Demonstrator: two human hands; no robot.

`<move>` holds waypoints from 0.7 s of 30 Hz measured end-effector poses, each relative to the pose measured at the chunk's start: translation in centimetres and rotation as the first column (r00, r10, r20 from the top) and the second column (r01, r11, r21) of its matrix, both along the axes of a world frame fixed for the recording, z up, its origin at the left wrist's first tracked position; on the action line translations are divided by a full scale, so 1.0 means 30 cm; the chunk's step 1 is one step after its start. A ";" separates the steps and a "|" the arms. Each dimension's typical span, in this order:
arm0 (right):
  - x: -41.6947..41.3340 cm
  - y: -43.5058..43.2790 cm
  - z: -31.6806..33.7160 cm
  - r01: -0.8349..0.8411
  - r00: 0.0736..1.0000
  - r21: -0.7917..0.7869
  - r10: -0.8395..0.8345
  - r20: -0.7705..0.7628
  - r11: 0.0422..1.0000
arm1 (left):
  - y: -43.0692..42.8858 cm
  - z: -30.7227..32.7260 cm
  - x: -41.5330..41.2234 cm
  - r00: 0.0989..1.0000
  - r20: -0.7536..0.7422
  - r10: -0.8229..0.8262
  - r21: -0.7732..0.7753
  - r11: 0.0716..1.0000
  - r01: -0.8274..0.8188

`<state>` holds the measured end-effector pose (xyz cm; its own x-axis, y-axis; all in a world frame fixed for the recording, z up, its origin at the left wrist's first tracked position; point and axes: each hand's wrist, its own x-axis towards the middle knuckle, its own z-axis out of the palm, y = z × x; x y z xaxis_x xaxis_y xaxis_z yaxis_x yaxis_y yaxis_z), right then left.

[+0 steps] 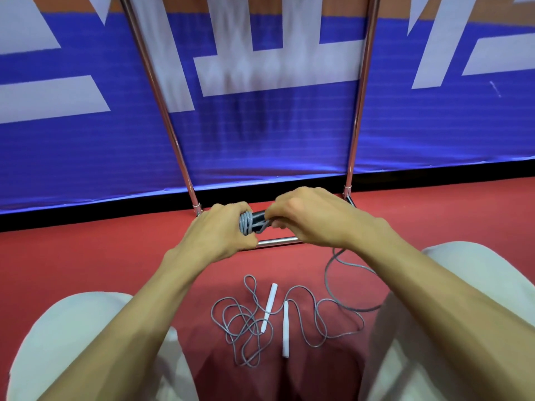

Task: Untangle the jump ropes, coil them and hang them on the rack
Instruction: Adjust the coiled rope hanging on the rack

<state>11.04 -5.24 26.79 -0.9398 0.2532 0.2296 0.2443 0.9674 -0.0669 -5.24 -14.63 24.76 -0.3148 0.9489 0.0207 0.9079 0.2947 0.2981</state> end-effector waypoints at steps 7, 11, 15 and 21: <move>-0.004 0.018 0.008 0.112 0.951 -0.249 -0.176 -0.253 0.962 | -0.019 0.002 0.025 0.976 0.056 -0.210 -0.069 0.975 0.213; 0.004 0.027 0.023 0.219 0.896 -0.445 -0.360 -0.262 0.869 | -0.040 0.014 0.038 0.952 0.171 -0.253 0.007 0.967 0.256; -0.001 0.039 0.037 0.093 0.889 -0.704 -0.377 -0.260 0.704 | -0.064 0.050 0.033 0.866 0.365 -0.342 0.128 0.940 0.318; -0.014 0.069 0.007 -0.072 0.890 -0.861 -0.357 -0.283 0.504 | -0.061 0.072 0.015 0.699 0.629 -0.340 0.349 0.927 0.137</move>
